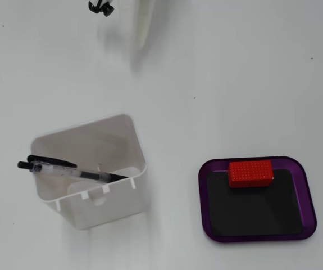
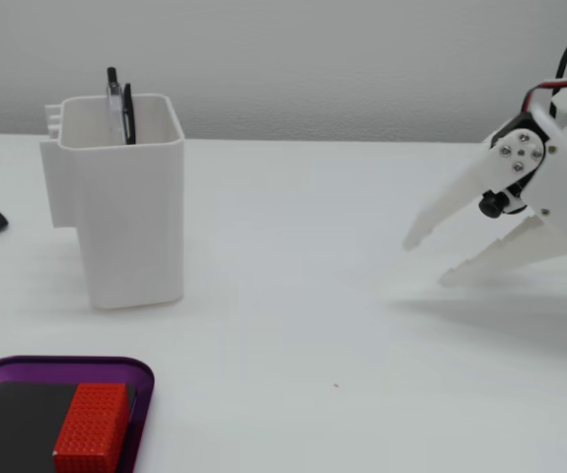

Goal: Pick up the pen and put it in the pen holder.

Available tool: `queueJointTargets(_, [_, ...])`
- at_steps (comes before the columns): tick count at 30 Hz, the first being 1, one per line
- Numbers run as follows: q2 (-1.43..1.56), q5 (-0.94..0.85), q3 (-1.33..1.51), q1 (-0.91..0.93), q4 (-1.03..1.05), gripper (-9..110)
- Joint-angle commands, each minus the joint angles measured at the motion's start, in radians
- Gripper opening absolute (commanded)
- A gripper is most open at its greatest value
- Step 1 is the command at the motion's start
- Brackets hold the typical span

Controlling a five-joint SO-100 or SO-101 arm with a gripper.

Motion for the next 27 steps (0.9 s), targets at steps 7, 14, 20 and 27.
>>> queueJointTargets(7, [0.097, -0.002, 0.026, -0.009, 0.109, 0])
queueJointTargets(14, [0.097, 0.009, 0.026, -0.009, 0.14, -1])
queueJointTargets(20, [0.097, 0.009, 0.026, -0.009, 0.127, 0])
queueJointTargets(27, [0.097, 0.006, 0.026, -0.009, 0.127, 0])
